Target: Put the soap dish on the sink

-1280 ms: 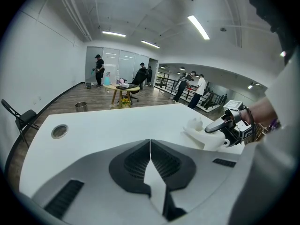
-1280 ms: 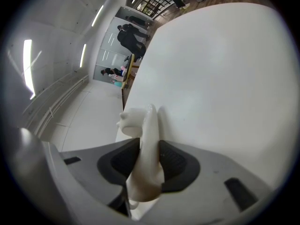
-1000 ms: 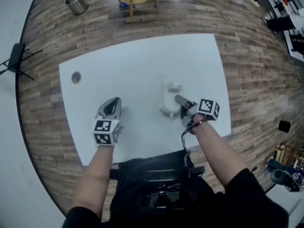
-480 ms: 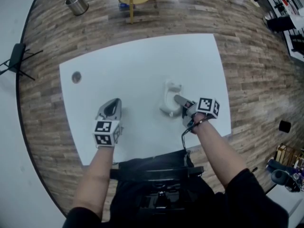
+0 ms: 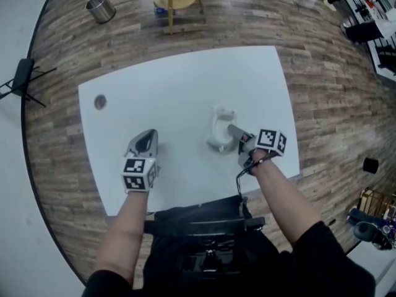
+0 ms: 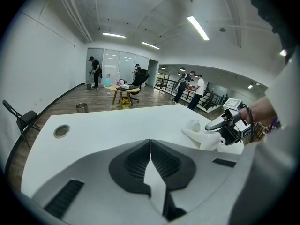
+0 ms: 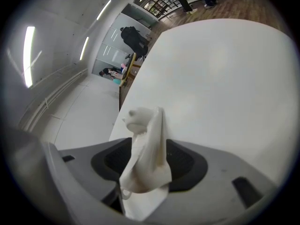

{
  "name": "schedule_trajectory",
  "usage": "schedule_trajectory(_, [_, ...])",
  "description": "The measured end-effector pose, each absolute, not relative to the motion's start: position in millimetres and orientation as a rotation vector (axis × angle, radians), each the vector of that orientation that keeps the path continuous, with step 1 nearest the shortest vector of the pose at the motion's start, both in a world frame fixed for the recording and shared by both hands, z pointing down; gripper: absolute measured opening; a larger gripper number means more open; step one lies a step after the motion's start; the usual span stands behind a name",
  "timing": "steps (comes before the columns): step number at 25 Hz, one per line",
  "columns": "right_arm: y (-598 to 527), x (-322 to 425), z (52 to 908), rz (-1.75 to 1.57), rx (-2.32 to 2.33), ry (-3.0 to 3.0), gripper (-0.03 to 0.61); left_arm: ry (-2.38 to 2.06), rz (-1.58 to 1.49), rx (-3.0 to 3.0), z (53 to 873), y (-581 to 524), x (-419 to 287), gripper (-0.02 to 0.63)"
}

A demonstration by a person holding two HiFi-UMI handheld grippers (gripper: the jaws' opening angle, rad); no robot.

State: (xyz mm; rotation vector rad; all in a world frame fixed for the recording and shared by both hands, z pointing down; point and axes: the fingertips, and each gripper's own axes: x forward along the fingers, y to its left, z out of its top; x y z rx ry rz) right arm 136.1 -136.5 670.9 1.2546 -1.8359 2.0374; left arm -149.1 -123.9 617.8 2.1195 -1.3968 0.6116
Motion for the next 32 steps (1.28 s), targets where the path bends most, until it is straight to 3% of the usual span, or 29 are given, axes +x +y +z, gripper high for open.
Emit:
schedule_trajectory(17, [-137.8,142.5,622.5,1.755,1.409,-2.108,0.242,-1.413,0.567,2.134,594.3,-94.5,-143.7,0.009])
schedule_trajectory(32, [-132.1,146.7,558.6,1.433,1.396,-2.359,0.167,-1.495,0.455,2.124,548.1,-89.0,-150.2,0.009])
